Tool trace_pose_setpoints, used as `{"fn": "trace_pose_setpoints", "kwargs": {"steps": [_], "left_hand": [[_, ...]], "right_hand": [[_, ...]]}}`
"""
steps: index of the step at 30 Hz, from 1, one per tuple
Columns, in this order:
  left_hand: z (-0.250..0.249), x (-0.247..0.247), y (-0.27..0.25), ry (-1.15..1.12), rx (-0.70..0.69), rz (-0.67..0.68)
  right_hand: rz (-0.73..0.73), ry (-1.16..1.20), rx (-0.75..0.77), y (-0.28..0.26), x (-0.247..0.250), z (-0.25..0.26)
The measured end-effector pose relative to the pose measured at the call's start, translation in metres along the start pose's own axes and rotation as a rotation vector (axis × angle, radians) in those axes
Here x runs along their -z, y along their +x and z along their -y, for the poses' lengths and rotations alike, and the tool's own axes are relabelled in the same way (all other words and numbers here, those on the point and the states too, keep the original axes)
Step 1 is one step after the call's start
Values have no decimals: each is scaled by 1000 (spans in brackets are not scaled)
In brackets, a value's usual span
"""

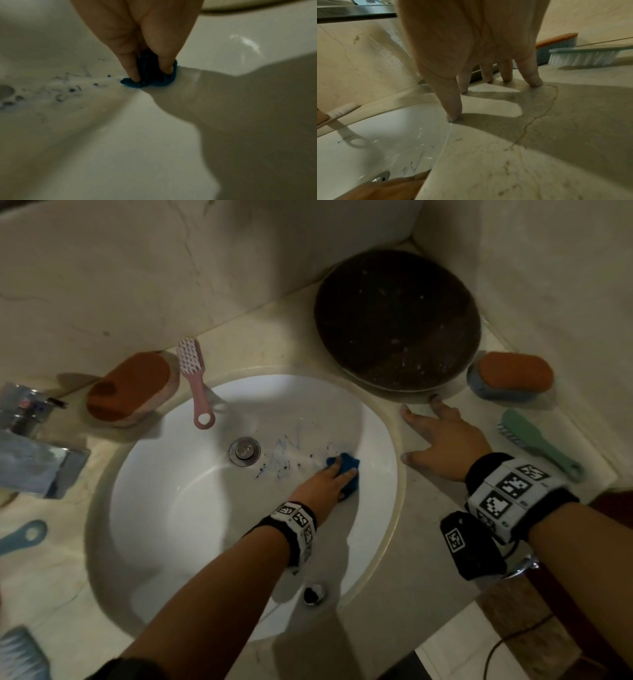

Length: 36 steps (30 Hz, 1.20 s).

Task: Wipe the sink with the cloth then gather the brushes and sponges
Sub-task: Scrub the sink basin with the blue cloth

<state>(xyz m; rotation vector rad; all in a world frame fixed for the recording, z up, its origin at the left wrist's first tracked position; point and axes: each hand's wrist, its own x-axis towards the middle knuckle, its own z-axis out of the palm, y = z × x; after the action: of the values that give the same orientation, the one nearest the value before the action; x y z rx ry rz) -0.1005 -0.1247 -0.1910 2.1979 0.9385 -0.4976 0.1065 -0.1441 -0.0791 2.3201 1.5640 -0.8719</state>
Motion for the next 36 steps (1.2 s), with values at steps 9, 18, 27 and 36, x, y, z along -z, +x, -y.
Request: {"fn": "trace_pose_setpoints", "kwargs": {"steps": [9, 18, 27, 36], "left_hand": [[-16, 3, 16, 51, -63, -67], [15, 16, 9, 58, 28, -131], [16, 13, 15, 82, 62, -75], [-7, 13, 17, 45, -62, -136]], "right_hand": [[-3, -6, -4, -2, 1, 1], [-14, -3, 14, 0, 0, -1], [-6, 6, 1, -2, 1, 1], [-10, -15, -2, -2, 1, 2]]}}
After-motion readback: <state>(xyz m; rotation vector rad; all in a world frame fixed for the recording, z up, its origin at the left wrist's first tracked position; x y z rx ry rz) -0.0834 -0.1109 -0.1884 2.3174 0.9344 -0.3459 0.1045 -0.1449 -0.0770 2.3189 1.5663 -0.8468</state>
